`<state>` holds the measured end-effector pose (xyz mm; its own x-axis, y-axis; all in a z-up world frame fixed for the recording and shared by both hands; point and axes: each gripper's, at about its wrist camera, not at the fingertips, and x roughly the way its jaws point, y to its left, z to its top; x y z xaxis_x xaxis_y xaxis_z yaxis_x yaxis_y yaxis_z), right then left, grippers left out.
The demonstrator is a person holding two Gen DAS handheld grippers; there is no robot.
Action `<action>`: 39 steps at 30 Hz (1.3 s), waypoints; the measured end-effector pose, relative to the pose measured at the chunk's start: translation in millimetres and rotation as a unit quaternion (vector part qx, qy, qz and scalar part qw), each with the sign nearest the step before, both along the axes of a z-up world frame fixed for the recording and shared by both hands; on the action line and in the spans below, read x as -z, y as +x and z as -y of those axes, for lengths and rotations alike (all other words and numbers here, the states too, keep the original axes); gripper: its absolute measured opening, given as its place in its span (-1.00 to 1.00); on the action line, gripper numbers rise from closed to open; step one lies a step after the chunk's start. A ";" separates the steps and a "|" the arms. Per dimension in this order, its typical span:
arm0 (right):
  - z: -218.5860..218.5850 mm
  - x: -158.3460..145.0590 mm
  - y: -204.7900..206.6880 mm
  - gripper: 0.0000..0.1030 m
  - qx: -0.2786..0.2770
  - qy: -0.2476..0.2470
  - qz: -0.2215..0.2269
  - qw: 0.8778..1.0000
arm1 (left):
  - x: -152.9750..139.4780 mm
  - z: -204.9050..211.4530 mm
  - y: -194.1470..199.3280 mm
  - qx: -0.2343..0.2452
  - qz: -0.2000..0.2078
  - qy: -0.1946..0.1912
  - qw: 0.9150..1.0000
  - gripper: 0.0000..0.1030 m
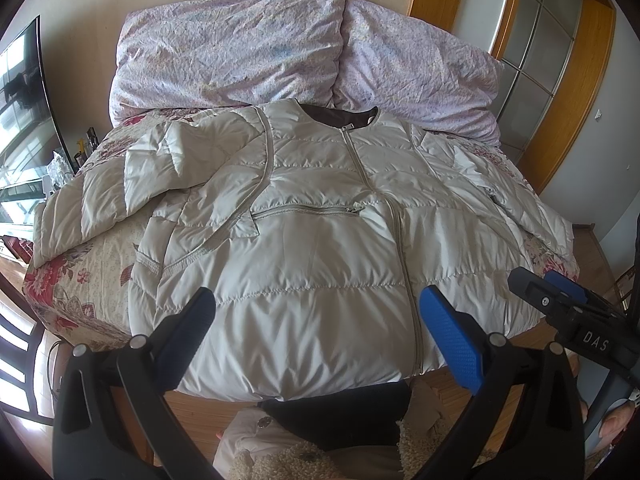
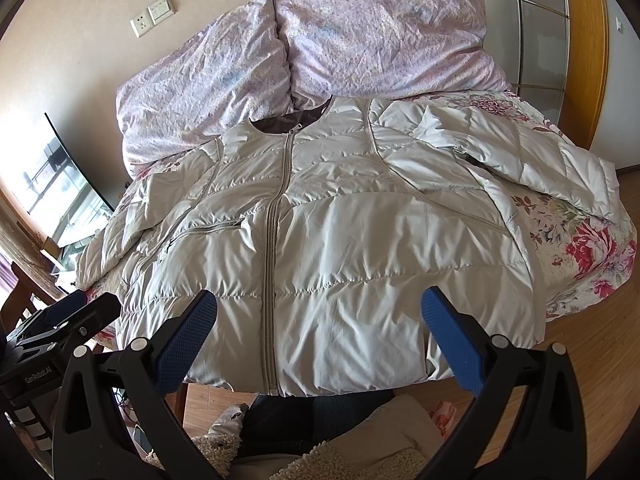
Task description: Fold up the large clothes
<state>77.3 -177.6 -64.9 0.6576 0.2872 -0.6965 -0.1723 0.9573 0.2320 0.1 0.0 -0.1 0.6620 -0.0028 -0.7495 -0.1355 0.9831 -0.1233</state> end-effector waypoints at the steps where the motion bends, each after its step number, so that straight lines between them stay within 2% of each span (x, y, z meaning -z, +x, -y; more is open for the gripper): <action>1: 0.0 0.1 0.1 0.97 0.000 0.000 0.000 1.000 | 0.0 0.0 0.0 0.000 0.000 0.000 1.000 0.96; 28: 2.1 3.0 5.6 0.97 0.002 0.005 -0.003 1.000 | 1.0 -3.9 2.8 -0.001 -0.002 0.000 1.000 0.96; 35: 28.3 9.5 23.2 0.97 0.050 0.032 0.029 0.998 | 13.3 -12.3 17.3 -0.005 -0.009 0.003 1.000 0.96; 39: 60.2 22.0 42.3 0.97 0.084 0.086 0.033 0.992 | 18.4 -14.9 30.1 -0.006 -0.017 0.005 1.000 0.96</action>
